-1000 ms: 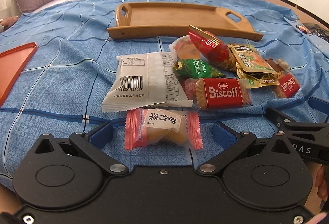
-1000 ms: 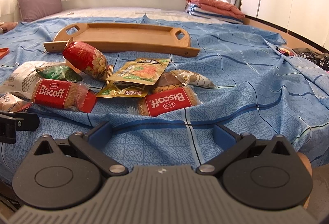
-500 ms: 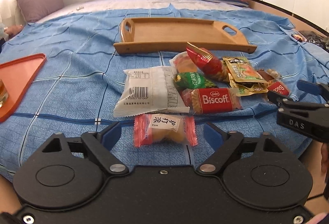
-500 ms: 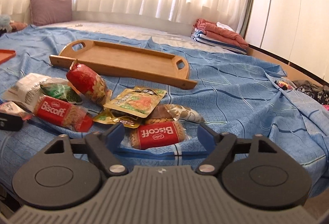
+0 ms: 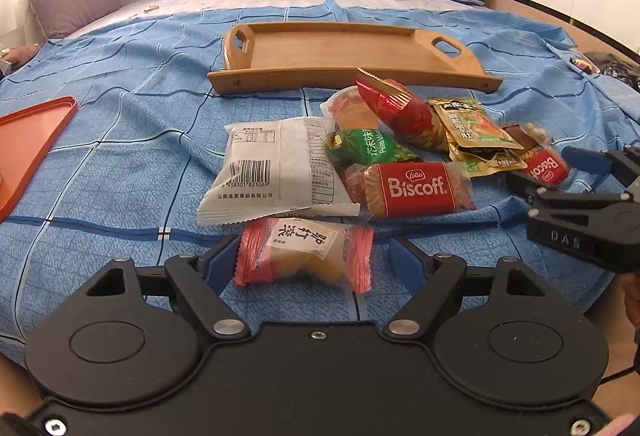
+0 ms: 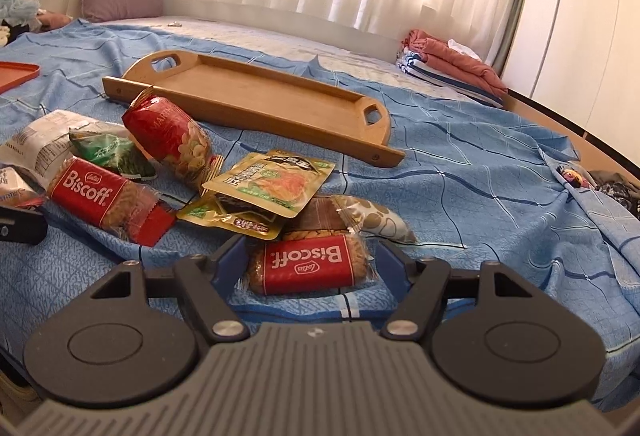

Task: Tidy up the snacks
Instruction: 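Grasp the pink-wrapped pastry with the left tool while the right tool grasps a red Biscoff pack, then carry both snacks onto the bamboo tray and open both tools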

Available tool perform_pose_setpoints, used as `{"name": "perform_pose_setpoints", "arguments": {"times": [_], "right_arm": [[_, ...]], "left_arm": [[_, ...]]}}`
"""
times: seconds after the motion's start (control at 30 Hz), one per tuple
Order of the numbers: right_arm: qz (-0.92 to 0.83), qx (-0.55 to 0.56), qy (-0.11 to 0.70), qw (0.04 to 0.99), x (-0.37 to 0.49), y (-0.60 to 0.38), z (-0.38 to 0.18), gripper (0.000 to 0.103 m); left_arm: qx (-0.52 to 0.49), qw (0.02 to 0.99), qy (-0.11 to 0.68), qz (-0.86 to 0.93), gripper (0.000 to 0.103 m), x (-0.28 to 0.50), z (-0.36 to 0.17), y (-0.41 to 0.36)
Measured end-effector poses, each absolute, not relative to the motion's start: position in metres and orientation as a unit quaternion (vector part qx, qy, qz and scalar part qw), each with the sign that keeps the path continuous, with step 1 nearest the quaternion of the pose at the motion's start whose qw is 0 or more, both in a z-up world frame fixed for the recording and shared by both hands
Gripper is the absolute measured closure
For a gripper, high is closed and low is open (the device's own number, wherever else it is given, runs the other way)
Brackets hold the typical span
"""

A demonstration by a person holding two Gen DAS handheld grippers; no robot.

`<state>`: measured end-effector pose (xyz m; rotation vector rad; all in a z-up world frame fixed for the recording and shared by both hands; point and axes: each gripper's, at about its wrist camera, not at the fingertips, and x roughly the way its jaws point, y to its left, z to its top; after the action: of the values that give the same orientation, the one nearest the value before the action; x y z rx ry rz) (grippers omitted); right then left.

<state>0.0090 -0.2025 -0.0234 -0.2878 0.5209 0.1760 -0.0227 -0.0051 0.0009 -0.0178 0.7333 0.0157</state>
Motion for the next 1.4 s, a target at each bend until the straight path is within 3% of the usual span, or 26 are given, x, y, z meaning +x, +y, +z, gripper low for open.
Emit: {"name": "perform_pose_setpoints", "arguments": {"times": [0.03,0.4,0.47,0.83,1.4], "right_arm": [[0.090,-0.138,0.261,0.951,0.008,-0.201,-0.024,0.026],[0.112,-0.086,0.276,0.951,-0.006,-0.198,-0.012,0.036],[0.113,-0.086,0.269,0.953,-0.011,-0.196,-0.007,0.036],[0.133,-0.045,0.242,0.960,-0.007,-0.194,0.030,0.037],[0.128,0.011,0.290,0.948,0.142,-0.217,0.094,0.036]], "left_arm": [[-0.007,0.934,0.356,0.009,0.036,-0.022,0.001,-0.005],[-0.010,0.935,0.354,-0.003,0.040,-0.028,0.009,-0.003],[-0.016,0.935,0.353,-0.009,0.048,-0.029,0.013,-0.003],[-0.022,0.951,0.308,-0.020,0.048,-0.026,0.052,0.001],[-0.085,0.939,0.332,-0.033,0.048,0.144,0.135,0.041]]}}
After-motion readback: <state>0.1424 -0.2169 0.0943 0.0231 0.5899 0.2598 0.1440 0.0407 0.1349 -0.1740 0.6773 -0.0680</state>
